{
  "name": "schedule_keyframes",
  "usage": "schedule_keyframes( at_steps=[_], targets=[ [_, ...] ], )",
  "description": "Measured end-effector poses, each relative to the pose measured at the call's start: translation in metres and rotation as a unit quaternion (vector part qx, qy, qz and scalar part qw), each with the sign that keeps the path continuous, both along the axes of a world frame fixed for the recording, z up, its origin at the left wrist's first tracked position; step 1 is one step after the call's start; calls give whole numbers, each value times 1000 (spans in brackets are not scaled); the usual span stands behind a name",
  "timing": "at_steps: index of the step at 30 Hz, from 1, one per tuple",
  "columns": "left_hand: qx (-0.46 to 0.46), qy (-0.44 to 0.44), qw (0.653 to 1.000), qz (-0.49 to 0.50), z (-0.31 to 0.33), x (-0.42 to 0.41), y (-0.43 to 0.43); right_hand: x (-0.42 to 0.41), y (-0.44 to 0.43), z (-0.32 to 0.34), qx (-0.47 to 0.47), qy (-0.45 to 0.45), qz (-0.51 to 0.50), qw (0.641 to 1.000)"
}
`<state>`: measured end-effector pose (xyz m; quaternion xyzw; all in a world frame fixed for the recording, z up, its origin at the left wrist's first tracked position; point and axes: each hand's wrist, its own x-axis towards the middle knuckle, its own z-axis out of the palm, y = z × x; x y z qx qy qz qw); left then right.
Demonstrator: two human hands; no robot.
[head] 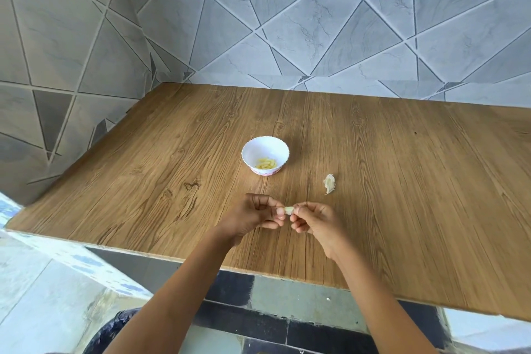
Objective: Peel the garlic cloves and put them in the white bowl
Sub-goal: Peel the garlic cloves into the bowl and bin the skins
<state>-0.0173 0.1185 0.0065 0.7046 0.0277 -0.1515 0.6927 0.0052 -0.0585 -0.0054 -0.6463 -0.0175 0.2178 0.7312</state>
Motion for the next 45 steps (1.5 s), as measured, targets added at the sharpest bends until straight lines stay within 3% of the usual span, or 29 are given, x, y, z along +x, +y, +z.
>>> schedule_keyframes(
  at_steps=[4, 7, 9, 13, 17, 20, 23, 26, 28, 29, 30, 32, 34, 36, 40, 45],
  targets=[
    [40, -27, 998, 45, -1, -1, 0, 0, -1, -6, -126, -100, -25, 987],
    [106, -58, 989, 83, -2, 3, 3, 2, -3, -15, -249, -259, -16, 933],
    [137, -75, 984, 84, -3, 5, 3, 2, -1, -18, -268, -296, -11, 917],
    [220, -126, 964, 79, -3, 7, 0, 3, 3, -13, -220, -248, -14, 943],
    [247, -179, 950, 68, 0, 6, -3, 1, 3, -4, -121, -139, -7, 983],
    [173, -165, 969, 64, 0, 6, -2, -1, 4, 3, -14, -34, -17, 999],
    [17, -97, 993, 64, 2, 2, -4, -1, 6, 4, 48, 8, -34, 998],
    [-143, 3, 988, 63, 5, -1, -6, -3, 10, 6, 112, 42, -29, 992],
    [-205, 60, 974, 79, 6, -1, -6, -4, 11, 4, 107, 38, -27, 993],
    [-198, 72, 974, 89, 6, -1, -6, -4, 11, 0, 53, -9, -33, 998],
    [-156, 64, 981, 99, 4, -1, -6, -5, 11, -4, -28, -88, -42, 995],
    [-25, 14, 992, 119, 0, -1, -7, -6, 12, -12, -192, -269, -66, 942],
    [74, -31, 986, 147, -4, 0, -10, -8, 15, -15, -225, -337, -87, 910],
    [113, -53, 977, 170, -4, 2, -11, -9, 16, -15, -198, -311, -100, 924],
    [104, -56, 978, 170, 0, 1, -5, -8, 10, -11, -69, -135, -111, 982],
    [371, -151, 910, 106, -1, 1, -2, -11, 8, -6, -18, -97, -117, 988]
  ],
)
